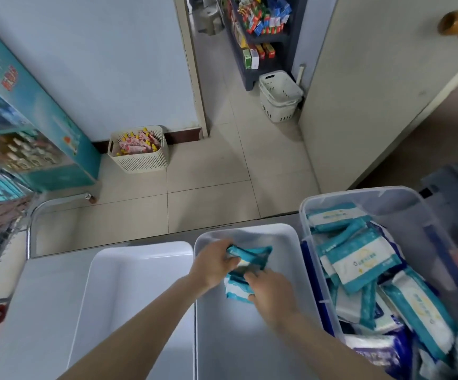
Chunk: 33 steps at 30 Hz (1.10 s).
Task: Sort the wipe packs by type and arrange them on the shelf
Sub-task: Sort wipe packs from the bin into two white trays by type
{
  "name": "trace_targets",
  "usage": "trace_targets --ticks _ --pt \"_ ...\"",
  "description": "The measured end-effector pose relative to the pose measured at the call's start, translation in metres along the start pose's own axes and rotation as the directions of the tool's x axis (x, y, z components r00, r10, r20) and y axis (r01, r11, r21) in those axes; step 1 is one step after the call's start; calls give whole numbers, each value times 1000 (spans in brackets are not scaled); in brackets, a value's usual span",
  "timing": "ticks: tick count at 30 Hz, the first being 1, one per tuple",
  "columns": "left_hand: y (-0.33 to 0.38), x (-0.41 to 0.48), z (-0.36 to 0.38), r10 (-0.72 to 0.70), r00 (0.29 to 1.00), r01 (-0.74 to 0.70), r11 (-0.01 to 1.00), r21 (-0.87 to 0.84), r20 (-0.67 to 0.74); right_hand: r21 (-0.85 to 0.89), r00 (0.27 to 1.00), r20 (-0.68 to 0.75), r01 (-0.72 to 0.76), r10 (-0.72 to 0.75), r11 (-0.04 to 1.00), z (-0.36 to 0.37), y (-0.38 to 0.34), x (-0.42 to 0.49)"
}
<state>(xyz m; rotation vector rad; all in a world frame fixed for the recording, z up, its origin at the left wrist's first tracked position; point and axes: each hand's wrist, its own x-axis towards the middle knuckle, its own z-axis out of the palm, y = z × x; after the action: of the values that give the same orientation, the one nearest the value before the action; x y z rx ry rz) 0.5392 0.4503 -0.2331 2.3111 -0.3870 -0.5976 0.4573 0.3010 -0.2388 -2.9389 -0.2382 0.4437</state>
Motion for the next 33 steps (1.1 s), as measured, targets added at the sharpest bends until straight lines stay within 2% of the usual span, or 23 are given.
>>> trace_targets --ticks 4,8,10,12,16,20,23,25,28,31,33 --pt "0 2 -9 139 990 -141 918 370 32 -79 999 -22 30 -31 996 20 -1 11" --pt "2 2 -11 22 996 -69 833 549 91 -90 987 -57 145 -150 985 26 -5 -3" --pt "-2 2 -11 53 991 -120 760 639 122 -60 985 -31 168 -170 984 26 -5 -5" --pt "-4 -1 -14 78 992 -124 749 651 100 -36 988 -51 147 -149 988 22 -5 3" --pt "-4 5 -22 84 996 -67 795 604 -1 -3 983 -142 116 -115 993 8 -11 32" --pt "0 9 -29 60 996 -87 649 755 64 26 978 -193 89 -83 996 4 -10 41" --pt "3 7 -30 58 994 -109 602 791 93 209 975 -198 -60 102 976 10 1 25" --pt "3 8 -29 48 996 -86 628 773 72 328 963 -126 -185 237 926 15 7 19" --pt "1 9 -24 38 999 -29 685 728 4 426 937 -57 -289 344 858 22 5 28" --pt "-1 6 -18 50 997 -2 735 679 -51 550 877 -14 -394 480 737 24 0 42" --pt "-2 0 -15 119 992 -58 683 728 -32 607 842 14 -436 540 664 25 -1 46"
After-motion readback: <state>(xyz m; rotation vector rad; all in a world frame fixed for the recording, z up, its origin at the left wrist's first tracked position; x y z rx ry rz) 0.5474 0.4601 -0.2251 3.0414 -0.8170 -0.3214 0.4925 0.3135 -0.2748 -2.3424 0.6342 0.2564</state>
